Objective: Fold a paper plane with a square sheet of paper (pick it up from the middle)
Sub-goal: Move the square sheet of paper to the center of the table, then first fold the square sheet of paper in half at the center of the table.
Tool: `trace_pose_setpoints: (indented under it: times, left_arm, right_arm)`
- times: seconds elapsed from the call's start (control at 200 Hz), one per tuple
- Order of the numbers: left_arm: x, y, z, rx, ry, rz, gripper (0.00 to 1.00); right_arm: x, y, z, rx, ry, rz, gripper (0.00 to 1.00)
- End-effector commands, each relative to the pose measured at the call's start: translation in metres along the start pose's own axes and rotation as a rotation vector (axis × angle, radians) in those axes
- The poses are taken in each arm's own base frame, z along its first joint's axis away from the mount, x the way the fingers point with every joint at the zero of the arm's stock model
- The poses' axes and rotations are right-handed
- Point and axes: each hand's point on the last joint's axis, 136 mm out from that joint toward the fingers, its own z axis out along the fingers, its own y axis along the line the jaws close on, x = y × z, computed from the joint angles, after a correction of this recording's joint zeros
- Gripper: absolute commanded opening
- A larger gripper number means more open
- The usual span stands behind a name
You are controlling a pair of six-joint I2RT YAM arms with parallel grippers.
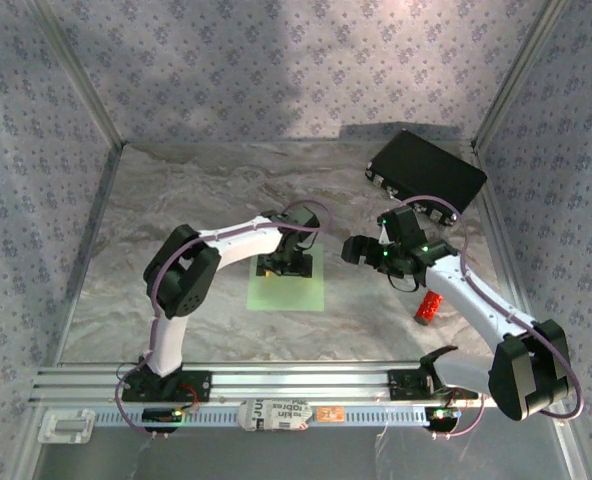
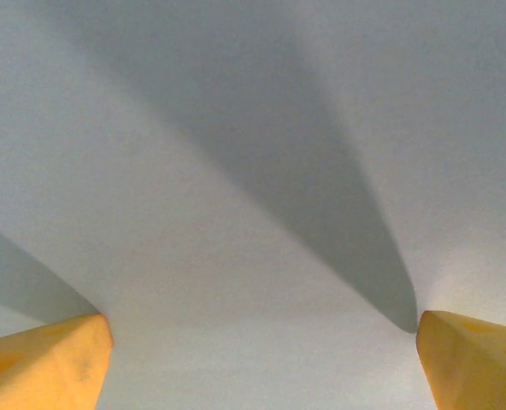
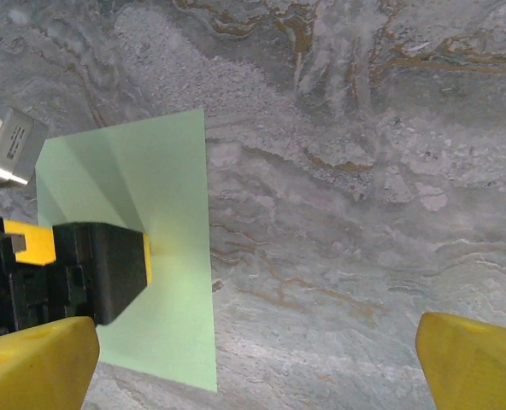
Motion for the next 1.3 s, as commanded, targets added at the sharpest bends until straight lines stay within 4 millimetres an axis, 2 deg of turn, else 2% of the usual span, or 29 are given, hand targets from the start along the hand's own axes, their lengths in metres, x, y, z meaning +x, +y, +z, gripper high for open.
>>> trace_pose_setpoints:
  times: [0.0, 0.13, 0.295, 0.49, 1.294]
  left_arm:
    - [0.011, -0.013, 0.005, 0.037, 0.029, -0.050, 0.92]
    - [0.008, -0.017, -0.001, 0.037, 0.006, -0.064, 0.92]
    - [-0.002, -0.012, -0.022, 0.014, -0.053, -0.088, 0.92]
    - [-0.005, -0.014, -0.034, 0.033, -0.073, -0.118, 0.91]
    - [0.000, -0.013, -0.006, -0.035, -0.006, -0.077, 0.92]
  right_arm:
    - [0.002, -0.009, -0.007, 0.041, -0.027, 0.016, 0.96]
    - [-0.002, 0.002, -0.014, -0.023, -0.073, -0.021, 0.96]
    - [-0.007, -0.003, -0.019, -0.026, -0.154, -0.011, 0.98]
    - [-0.003, -0.006, -0.019, -0.004, -0.113, -0.029, 0.99]
    - [0.011, -0.003, -0.002, -0.047, -0.027, -0.017, 0.99]
